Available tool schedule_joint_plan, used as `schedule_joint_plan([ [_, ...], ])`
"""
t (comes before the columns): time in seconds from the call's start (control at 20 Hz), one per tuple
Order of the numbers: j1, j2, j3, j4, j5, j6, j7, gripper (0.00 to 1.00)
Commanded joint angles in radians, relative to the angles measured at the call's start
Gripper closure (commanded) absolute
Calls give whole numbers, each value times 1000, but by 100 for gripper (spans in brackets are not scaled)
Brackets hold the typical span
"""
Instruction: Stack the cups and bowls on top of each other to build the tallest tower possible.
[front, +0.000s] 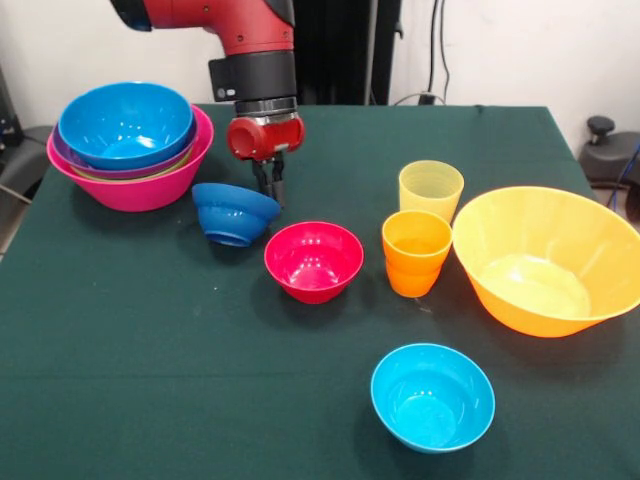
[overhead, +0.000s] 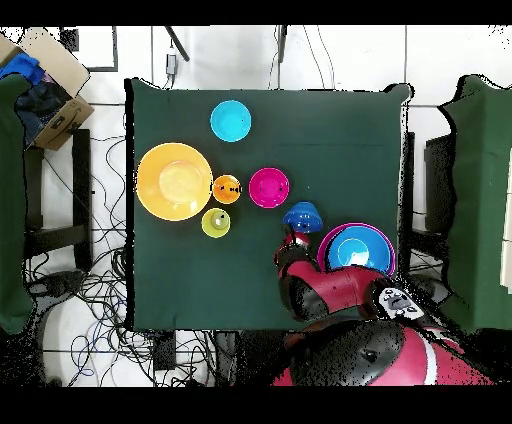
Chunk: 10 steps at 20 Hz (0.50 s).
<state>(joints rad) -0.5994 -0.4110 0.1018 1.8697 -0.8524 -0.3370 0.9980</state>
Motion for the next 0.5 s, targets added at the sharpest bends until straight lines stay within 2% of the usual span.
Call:
schedule_joint_plan([
  [0.05, -273, -36, 366, 62, -158, 519, -209, 0],
  [0.3, -242, -34, 349, 53, -182, 508, -210, 0],
  [0.5, -254, -72, 400, 76, -223, 535, -227, 0],
])
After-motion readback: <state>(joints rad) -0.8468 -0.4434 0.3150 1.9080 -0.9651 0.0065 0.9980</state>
